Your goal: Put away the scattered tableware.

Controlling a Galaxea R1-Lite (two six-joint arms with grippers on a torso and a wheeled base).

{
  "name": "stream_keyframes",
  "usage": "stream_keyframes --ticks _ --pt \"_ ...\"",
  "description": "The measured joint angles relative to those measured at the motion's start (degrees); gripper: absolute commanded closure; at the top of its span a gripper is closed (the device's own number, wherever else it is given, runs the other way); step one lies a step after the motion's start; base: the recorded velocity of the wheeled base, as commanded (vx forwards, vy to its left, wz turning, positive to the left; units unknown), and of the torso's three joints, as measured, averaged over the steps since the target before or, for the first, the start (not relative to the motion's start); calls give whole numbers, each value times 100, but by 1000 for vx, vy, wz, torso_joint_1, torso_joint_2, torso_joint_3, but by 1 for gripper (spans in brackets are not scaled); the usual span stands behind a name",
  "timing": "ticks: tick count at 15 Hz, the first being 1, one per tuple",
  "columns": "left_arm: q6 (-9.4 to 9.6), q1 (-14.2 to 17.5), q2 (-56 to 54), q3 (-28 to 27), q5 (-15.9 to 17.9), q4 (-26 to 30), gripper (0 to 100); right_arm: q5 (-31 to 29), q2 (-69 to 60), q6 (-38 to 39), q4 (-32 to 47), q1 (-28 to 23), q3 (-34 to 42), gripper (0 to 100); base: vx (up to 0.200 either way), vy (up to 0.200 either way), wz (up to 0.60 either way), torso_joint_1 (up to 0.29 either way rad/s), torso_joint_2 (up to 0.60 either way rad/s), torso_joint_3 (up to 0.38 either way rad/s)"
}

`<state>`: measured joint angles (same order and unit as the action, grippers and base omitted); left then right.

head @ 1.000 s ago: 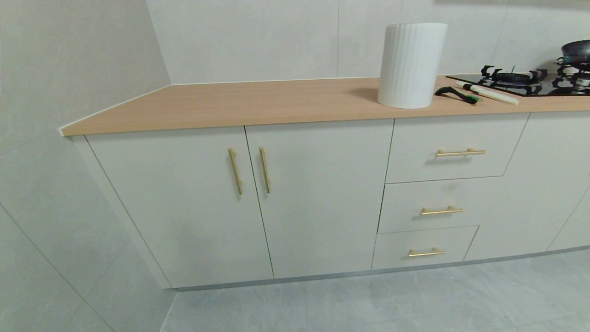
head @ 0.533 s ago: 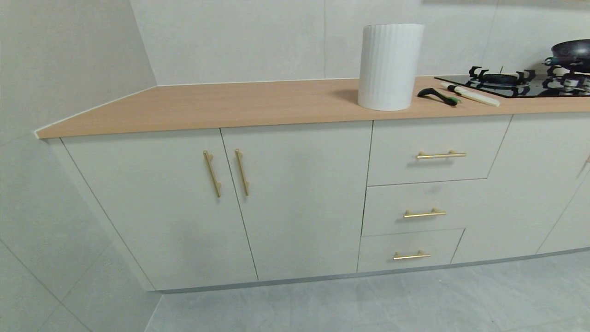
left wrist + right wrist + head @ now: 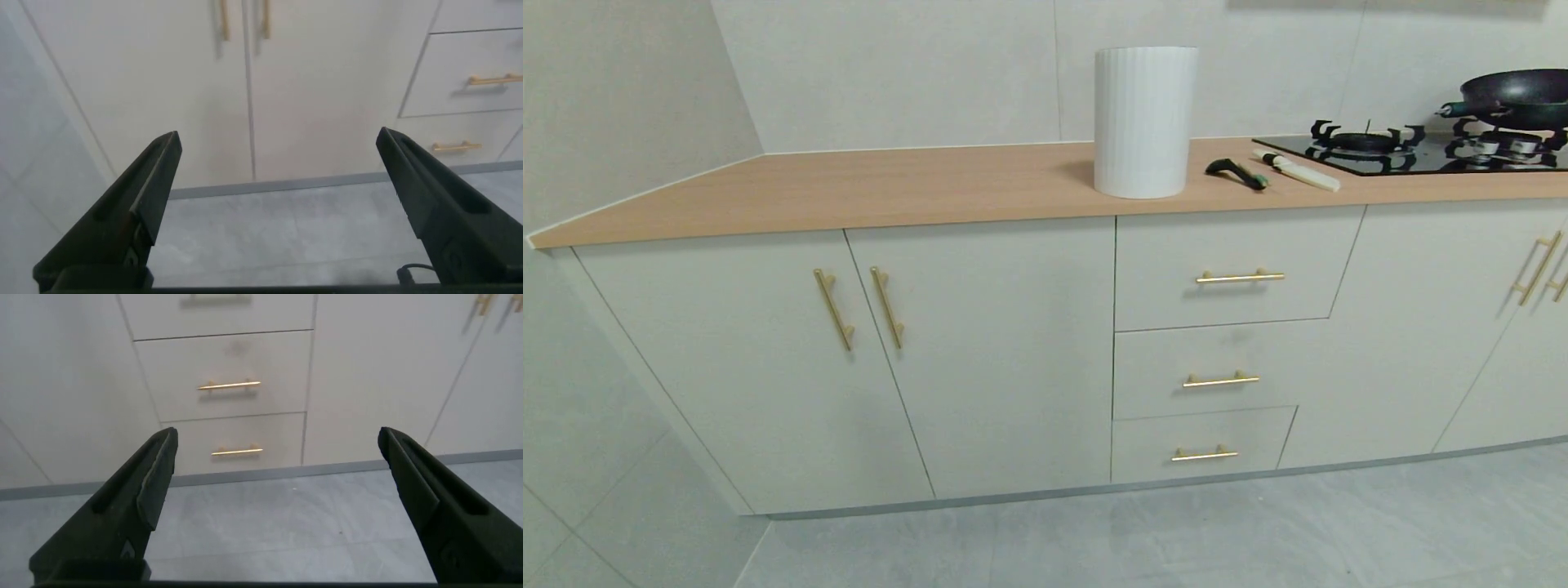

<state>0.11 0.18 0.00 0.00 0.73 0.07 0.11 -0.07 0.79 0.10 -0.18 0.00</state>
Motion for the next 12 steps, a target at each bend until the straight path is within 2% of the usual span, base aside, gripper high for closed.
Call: stream_keyframes --ticks 4,11,12 --pt "-1 -2 0 -2 2 2 0 0 2 -1 0 -2 0 0 0 0 0 0 0 0" --pt "-1 2 0 -5 2 4 0 -1 5 -11 0 2 0 0 200 0 0 -1 4 1" --pt "-1 2 0 -5 5 4 0 -1 5 -11 0 2 0 0 0 0 0 0 0 0"
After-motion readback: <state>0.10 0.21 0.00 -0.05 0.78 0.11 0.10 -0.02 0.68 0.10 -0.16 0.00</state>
